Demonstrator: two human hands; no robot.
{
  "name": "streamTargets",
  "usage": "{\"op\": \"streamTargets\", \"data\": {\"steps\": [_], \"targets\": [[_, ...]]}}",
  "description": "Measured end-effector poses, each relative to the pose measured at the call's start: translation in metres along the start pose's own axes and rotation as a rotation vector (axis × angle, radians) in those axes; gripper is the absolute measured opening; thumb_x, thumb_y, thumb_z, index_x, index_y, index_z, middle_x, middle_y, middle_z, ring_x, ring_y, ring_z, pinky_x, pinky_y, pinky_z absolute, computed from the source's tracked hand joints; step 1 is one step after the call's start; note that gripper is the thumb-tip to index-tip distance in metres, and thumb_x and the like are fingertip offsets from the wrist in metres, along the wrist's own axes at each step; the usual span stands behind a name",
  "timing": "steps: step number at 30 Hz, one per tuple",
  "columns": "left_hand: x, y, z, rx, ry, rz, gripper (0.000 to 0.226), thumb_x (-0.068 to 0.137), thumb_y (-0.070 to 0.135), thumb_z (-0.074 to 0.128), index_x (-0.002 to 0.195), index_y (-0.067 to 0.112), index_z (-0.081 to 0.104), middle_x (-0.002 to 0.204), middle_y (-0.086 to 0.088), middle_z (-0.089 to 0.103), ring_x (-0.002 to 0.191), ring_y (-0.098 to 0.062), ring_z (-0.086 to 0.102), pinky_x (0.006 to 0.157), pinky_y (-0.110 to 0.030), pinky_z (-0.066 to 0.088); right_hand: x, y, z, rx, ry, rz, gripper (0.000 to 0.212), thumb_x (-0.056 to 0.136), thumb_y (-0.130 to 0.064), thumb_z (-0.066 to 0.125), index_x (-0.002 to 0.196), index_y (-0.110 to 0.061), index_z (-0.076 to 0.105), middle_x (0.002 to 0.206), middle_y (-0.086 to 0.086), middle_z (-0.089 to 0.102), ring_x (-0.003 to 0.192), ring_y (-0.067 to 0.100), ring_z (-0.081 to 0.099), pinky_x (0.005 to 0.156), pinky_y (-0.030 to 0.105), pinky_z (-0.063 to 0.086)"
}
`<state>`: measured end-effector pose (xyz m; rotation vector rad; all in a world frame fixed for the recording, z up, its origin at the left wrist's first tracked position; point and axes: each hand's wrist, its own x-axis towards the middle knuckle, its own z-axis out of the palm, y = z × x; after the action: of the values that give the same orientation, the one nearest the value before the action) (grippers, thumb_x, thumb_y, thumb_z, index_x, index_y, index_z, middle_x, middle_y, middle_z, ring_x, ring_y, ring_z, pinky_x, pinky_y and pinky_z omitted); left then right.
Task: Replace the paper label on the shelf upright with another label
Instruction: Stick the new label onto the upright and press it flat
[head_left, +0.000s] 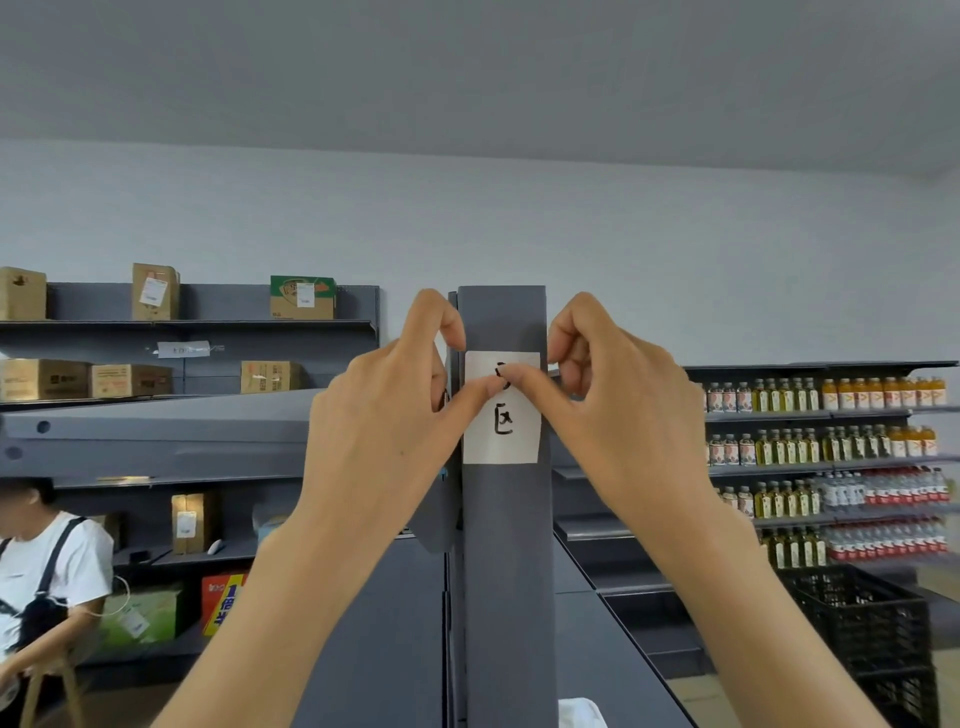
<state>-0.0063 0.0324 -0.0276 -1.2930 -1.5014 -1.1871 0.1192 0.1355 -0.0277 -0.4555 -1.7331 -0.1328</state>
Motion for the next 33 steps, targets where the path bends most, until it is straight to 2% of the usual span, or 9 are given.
{"op": "streamTargets", "data": {"steps": [5, 9, 12, 15, 17, 19, 22, 26, 33], "targets": [[-0.014, 0.000, 0.001, 0.001, -0.082, -0.041, 0.040, 0.077, 0.060, 0.065, 0.093, 0.037, 0.036, 0.053, 0.005, 0.044, 0.050, -0.013, 0.051, 0.055, -0.043, 0.056, -0.017, 0.005, 0.002, 0.032, -0.061, 0.014, 0.035, 0.082, -0.059, 0.064, 0.087, -0.030, 0.044, 0.065, -0.007, 0.052, 0.063, 0.008, 0.052, 0.052, 0.029, 0.043], [-0.025, -0.003, 0.004, 0.006, -0.061, -0.017, 0.046, 0.073, 0.058, 0.070, 0.101, 0.036, 0.040, 0.063, 0.013, 0.041, 0.055, -0.005, 0.044, 0.048, -0.026, 0.040, -0.031, 0.008, 0.005, 0.038, -0.062, 0.002, 0.033, 0.080, -0.055, 0.068, 0.087, -0.032, 0.046, 0.065, -0.009, 0.054, 0.066, 0.005, 0.054, 0.054, 0.027, 0.046], [-0.032, -0.009, 0.009, 0.071, 0.002, 0.066, 0.056, 0.068, 0.057, 0.069, 0.114, 0.035, 0.047, 0.083, 0.019, 0.041, 0.071, -0.005, 0.046, 0.050, -0.014, 0.033, -0.041, 0.013, 0.010, 0.039, -0.032, -0.033, 0.032, 0.076, -0.056, 0.067, 0.091, -0.035, 0.048, 0.068, -0.011, 0.054, 0.067, 0.000, 0.052, 0.051, 0.026, 0.048], [-0.041, -0.017, 0.015, 0.155, 0.060, 0.102, 0.064, 0.070, 0.054, 0.070, 0.127, 0.030, 0.052, 0.119, 0.002, 0.055, 0.112, -0.022, 0.055, 0.073, -0.028, 0.052, -0.050, 0.020, 0.017, 0.112, 0.057, -0.093, 0.035, 0.082, -0.054, 0.061, 0.108, -0.034, 0.050, 0.094, -0.015, 0.058, 0.081, -0.002, 0.051, 0.059, 0.028, 0.055], [-0.049, -0.021, 0.019, 0.202, 0.090, 0.133, 0.061, 0.083, 0.052, 0.062, 0.137, 0.027, 0.049, 0.143, -0.005, 0.049, 0.139, -0.029, 0.042, 0.102, -0.042, 0.043, -0.056, 0.023, 0.020, 0.229, 0.083, -0.133, 0.046, 0.092, -0.054, 0.049, 0.131, -0.029, 0.046, 0.128, -0.014, 0.052, 0.113, -0.002, 0.051, 0.082, 0.030, 0.057], [-0.053, -0.019, 0.023, 0.235, 0.094, 0.163, 0.059, 0.097, 0.044, 0.047, 0.151, 0.024, 0.036, 0.162, -0.005, 0.032, 0.154, -0.030, 0.020, 0.118, -0.041, 0.023, -0.059, 0.021, 0.024, 0.283, 0.028, -0.177, 0.065, 0.098, -0.059, 0.030, 0.152, -0.023, 0.027, 0.158, -0.011, 0.030, 0.145, 0.006, 0.031, 0.114, 0.028, 0.035], [-0.052, -0.009, 0.035, 0.250, 0.039, 0.193, 0.061, 0.103, 0.032, 0.036, 0.160, 0.019, 0.018, 0.170, 0.000, 0.010, 0.158, -0.028, 0.001, 0.126, -0.045, 0.010, -0.054, 0.008, 0.036, 0.219, -0.080, -0.236, 0.079, 0.096, -0.064, 0.009, 0.158, -0.016, 0.004, 0.168, -0.004, 0.000, 0.155, 0.013, -0.003, 0.125, 0.032, 0.007], [-0.047, -0.009, 0.050, 0.304, -0.028, 0.180, 0.059, 0.105, 0.033, 0.022, 0.160, 0.020, 0.008, 0.170, 0.001, 0.008, 0.157, -0.029, 0.002, 0.127, -0.046, 0.003, -0.050, 0.002, 0.051, 0.289, -0.133, -0.211, 0.084, 0.092, -0.067, -0.001, 0.158, -0.015, 0.002, 0.168, -0.005, -0.006, 0.154, 0.015, -0.012, 0.126, 0.041, 0.003], [-0.047, -0.018, 0.052, 0.377, -0.051, 0.200, 0.060, 0.103, 0.037, 0.023, 0.160, 0.021, 0.008, 0.169, 0.003, 0.008, 0.157, -0.030, 0.004, 0.125, -0.052, 0.003, -0.051, 0.006, 0.054, 0.156, -0.119, -0.218, 0.084, 0.091, -0.067, -0.004, 0.158, -0.016, 0.000, 0.168, -0.005, -0.007, 0.155, 0.017, -0.010, 0.125, 0.046, 0.007]]}}
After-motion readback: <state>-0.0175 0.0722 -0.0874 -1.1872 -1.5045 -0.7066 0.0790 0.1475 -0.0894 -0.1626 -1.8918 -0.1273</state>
